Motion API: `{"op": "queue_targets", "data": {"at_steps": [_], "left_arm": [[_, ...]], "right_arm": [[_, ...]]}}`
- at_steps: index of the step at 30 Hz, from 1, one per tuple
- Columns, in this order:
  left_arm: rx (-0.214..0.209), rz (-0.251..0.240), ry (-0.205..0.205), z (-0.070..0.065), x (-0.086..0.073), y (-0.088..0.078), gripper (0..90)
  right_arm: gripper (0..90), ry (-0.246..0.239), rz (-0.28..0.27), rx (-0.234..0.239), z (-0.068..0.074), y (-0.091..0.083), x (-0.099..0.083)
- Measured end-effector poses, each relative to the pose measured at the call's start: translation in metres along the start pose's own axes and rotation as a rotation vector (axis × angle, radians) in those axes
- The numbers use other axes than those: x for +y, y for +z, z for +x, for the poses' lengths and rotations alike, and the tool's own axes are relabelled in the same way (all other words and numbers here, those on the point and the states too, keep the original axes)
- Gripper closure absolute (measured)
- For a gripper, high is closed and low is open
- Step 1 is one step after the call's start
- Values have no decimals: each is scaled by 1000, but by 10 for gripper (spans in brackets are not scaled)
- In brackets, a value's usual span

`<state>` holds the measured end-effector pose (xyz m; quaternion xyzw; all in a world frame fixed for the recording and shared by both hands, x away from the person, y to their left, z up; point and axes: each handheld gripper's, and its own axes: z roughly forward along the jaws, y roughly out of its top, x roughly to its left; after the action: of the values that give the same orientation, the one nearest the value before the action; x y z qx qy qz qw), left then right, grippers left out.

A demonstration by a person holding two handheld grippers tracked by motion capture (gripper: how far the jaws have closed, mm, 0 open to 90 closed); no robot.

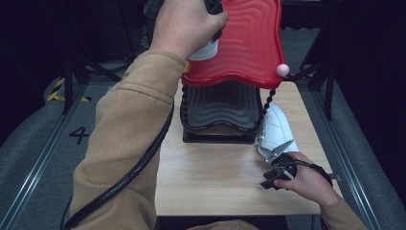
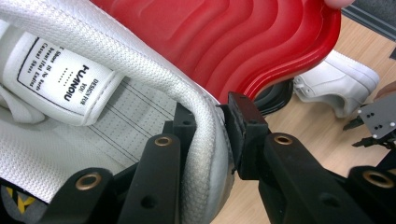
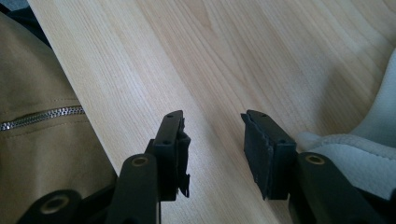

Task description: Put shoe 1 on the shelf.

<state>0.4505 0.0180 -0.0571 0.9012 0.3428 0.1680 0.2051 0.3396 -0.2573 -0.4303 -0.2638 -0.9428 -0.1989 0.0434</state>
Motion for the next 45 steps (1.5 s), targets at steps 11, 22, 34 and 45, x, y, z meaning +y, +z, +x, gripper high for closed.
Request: {"op": "queue_targets", "data": {"at_steps": [11,22,34,45], "left_arm": [[30,-5,61,-11,16,11,742],[13,-18,91,-22,22,31,745],[-18,20,87,-22,20,57,747],[-2,53,98,-26,24,71,742]], "right_arm": [[586,-7,5,5,0,1,0],[581,-8,14,11,0,3,0],[571,-8,24,15,1,6,1],[563,-13,36,17,3,8,1]]}}
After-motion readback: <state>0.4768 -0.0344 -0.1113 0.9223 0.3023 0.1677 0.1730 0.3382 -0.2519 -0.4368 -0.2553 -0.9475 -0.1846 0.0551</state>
